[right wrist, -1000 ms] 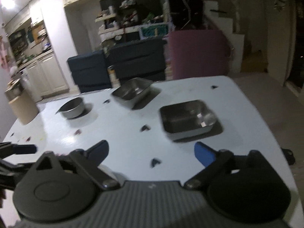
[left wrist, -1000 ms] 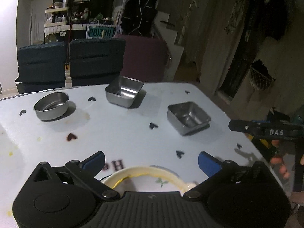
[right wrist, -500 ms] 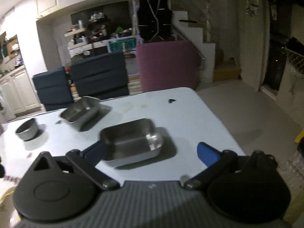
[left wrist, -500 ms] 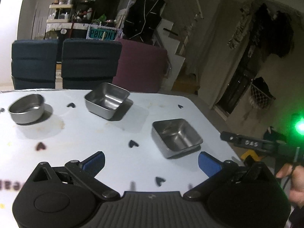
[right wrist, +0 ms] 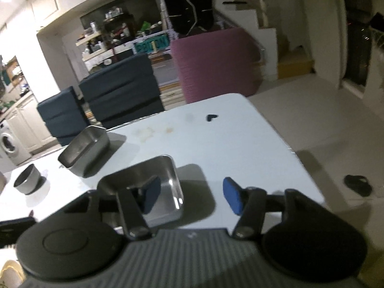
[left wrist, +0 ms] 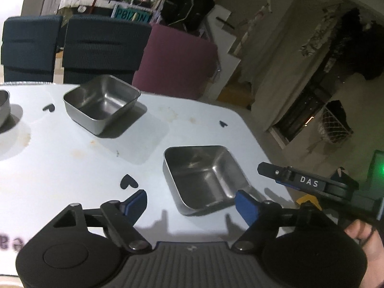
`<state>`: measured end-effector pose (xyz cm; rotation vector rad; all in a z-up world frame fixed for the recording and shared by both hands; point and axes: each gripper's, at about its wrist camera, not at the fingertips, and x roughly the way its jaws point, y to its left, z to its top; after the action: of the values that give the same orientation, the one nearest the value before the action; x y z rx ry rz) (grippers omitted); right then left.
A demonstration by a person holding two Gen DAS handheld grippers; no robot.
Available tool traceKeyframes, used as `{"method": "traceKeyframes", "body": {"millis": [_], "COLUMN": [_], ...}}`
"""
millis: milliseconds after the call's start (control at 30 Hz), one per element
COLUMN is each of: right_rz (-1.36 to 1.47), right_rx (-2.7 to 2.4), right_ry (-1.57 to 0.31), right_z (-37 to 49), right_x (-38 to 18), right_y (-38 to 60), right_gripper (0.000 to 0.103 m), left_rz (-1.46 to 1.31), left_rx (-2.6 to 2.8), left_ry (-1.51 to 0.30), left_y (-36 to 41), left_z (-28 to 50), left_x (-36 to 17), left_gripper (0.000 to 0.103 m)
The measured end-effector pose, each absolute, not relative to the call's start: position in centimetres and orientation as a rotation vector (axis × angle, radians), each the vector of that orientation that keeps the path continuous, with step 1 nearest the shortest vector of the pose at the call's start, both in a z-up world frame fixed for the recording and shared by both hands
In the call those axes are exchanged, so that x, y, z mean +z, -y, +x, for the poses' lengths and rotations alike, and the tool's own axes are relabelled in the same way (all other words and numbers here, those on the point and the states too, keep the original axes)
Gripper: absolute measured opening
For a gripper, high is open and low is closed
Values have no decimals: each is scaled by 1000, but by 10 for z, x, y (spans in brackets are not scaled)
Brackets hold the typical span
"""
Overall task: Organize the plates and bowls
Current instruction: 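Move the left tool to a steel square tray while the right tool moves to another tray, then close the left tool on its steel tray rim while the right tool closes on its tray rim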
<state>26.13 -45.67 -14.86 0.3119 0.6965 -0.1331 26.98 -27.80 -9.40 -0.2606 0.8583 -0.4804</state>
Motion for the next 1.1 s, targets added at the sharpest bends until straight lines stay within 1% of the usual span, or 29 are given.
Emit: {"method": "traceKeyframes", "body": {"millis": [133, 333, 400, 433, 467, 500, 533, 633, 667, 700, 733, 767, 833, 967, 1100], "right_rz": [332, 322, 336, 344, 350, 354, 359, 376, 381, 380, 375, 369, 360, 320, 319], "right_rx": [-87, -68, -72, -74, -82, -87, -87, -69, -62, -54, -47, -40, -26, 7, 18], "right_ry": [-705, -743, -746, -748, -751, -754, -757, -758, -757, -756, -755, -756, -760, -765, -772], "right_z": [281, 303, 306, 308, 309, 310, 310, 309, 309, 308, 308, 307, 305, 301, 302], "right_x": [-157, -177, -181, -184, -187, -189, -191, -194, -194, -193, -192, -192, -191, -185, -180], "right_y": [456, 450, 453, 455, 457, 459, 461, 466, 466, 466, 464, 462, 460, 452, 450], "right_gripper": [64, 64, 60, 56, 51, 49, 46, 43, 39, 37, 31, 23, 15, 12, 8], "left_rz": [-276, -321, -329, -329, -326, -322, -317, -298, -293, -289, -284, -273, -251, -251, -234], "left_rx": [-437, -417, -414, -415, -416, -417, -417, -416, -413, -411, -409, -403, -404, -391, -396], "left_ry": [-884, -943, -960, -966, -971, -973, -972, -969, -968, -967, -968, -965, -960, -942, -930], "left_y": [285, 293, 296, 297, 299, 300, 301, 306, 306, 307, 308, 308, 309, 305, 301], "left_z": [290, 312, 317, 318, 320, 321, 322, 324, 324, 324, 324, 324, 323, 321, 316], "left_x": [-110, -133, -140, -143, -145, -146, -147, -149, -149, -150, -149, -149, -148, -145, -137], "left_gripper": [76, 66, 63, 61, 57, 54, 53, 44, 38, 26, 19, 17, 15, 12, 11]}}
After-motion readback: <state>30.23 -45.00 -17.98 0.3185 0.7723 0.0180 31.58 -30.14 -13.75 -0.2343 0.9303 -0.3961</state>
